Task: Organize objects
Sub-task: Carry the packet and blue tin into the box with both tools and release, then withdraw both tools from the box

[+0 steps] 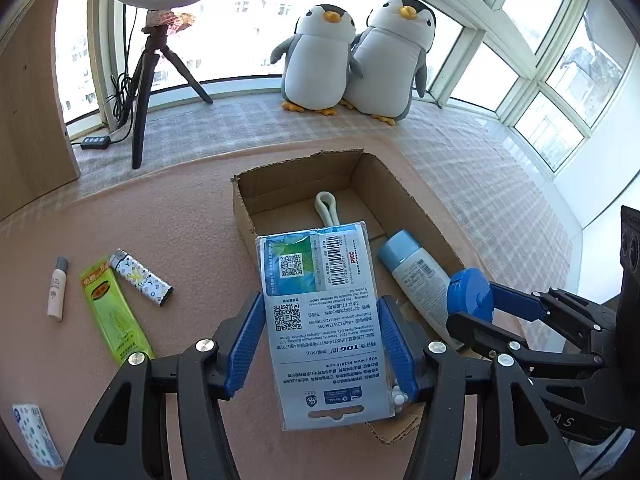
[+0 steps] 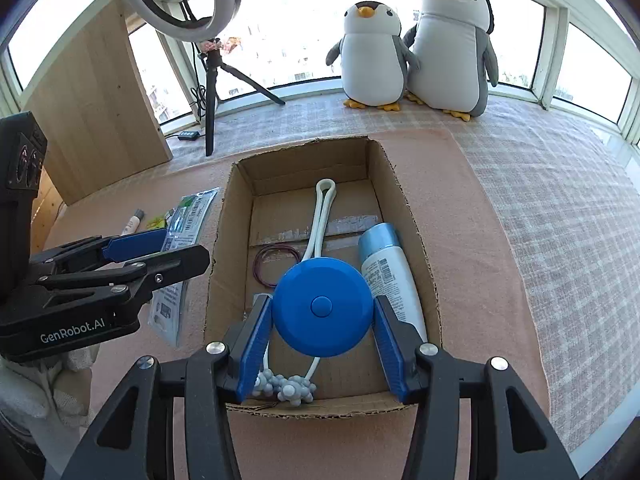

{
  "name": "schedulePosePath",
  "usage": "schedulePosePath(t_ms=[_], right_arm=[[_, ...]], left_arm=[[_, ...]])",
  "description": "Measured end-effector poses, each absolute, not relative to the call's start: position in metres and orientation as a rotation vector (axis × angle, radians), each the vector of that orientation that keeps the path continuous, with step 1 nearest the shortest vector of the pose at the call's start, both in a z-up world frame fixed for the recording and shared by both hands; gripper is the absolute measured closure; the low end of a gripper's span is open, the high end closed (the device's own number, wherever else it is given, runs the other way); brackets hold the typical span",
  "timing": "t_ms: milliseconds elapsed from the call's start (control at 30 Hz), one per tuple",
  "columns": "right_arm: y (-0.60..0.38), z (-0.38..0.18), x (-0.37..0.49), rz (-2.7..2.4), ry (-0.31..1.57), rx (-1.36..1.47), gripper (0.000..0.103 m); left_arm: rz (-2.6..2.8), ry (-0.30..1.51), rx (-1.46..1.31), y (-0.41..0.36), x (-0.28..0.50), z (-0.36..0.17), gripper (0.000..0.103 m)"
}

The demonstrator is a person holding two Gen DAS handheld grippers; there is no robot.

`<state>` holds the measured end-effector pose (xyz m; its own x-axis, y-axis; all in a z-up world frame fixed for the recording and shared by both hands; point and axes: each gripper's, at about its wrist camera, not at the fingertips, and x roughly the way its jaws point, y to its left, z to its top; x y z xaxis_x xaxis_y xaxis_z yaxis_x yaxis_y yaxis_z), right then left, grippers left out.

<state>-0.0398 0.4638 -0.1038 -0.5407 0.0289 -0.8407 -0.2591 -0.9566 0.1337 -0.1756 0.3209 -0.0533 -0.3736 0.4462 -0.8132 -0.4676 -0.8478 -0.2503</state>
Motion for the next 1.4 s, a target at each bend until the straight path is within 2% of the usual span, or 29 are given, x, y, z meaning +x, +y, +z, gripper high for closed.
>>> schedulePosePath(t_ms=[400,433,500,567,833,1100,1400], right_arm=[[0.473,-0.111,-0.046,2.579,0.334,-1.427,0.056],[0.473,-0.111,-0.047,2.579,0.329,-1.424,0.055],[0.472,-0.111,-0.047,2.577,0.324,-1.417,0.051],[0.473,-0.11,-0.046,2.58,0.331,-1.414,0.047],[0.466,-0.108,-0.047,2.576,0.337,-1.415,0.047],[0.445,-0.103,-0.049,2.6,0.367,-1.431,0.044],[0.395,-0.101,-0.064,2.673,0.361,-1.484,0.043]], left_arm=[[2.229,0.089,-1.332,0.351,-0.201,-0.071,0.041],[2.237,0.088,-1.333,0.35,-0.203,-0.071,0.04],[2.245,0.085,-1.336,0.348,-0.205,-0.071,0.029],[2.248,0.084,-1.334,0.345,-0.206,-0.07,0.029],[2.27,0.086,-1.312,0.328,-0.199,-0.06,0.029],[2.312,0.068,-1.299,0.287,-0.183,-0.046,0.029],[2.376,-0.009,-1.388,0.194,-0.162,-0.055,0.029]])
